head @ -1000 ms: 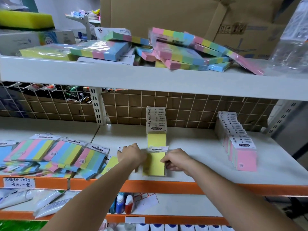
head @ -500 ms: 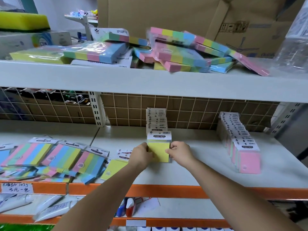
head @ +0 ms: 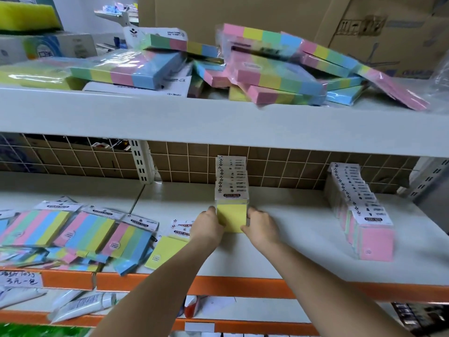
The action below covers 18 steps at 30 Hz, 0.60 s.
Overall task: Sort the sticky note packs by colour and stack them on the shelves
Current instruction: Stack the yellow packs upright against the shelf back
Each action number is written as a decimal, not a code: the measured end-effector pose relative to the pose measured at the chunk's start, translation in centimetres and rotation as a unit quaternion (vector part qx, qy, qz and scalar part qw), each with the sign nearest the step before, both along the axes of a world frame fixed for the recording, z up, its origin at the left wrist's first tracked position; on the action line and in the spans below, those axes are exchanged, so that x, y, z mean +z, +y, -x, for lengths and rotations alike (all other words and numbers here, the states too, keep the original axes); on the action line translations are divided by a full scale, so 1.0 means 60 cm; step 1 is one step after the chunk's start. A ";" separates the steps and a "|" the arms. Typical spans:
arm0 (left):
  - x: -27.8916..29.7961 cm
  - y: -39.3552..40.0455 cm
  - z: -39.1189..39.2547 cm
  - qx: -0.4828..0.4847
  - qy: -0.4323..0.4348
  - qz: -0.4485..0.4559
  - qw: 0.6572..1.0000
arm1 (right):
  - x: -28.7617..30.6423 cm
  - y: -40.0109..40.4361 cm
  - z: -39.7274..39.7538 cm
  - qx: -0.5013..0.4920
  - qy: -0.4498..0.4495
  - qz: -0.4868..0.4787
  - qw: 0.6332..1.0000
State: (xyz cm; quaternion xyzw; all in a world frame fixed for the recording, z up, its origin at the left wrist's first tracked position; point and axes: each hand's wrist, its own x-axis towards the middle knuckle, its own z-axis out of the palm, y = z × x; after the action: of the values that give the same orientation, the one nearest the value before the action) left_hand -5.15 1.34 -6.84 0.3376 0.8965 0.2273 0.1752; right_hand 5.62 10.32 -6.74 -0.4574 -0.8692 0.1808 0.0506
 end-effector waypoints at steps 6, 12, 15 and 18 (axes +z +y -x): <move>-0.011 0.012 0.011 -0.014 0.010 0.042 0.999 | -0.006 0.018 0.004 -0.006 -0.012 0.031 0.999; -0.015 0.020 0.022 -0.010 -0.013 0.057 0.998 | -0.014 0.025 0.005 0.002 -0.028 0.038 0.999; -0.017 0.020 0.025 -0.003 -0.023 0.055 0.998 | -0.016 0.026 0.003 0.002 -0.026 0.039 0.999; -0.011 0.016 0.021 0.007 -0.017 0.058 0.998 | -0.016 0.025 0.000 -0.004 -0.019 0.052 0.998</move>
State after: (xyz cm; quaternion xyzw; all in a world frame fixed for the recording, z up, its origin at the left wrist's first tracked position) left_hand -6.44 2.28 -7.48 0.3165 0.9076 0.1819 0.2075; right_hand 5.62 11.82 -7.67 -0.4661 -0.8578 0.2165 0.0107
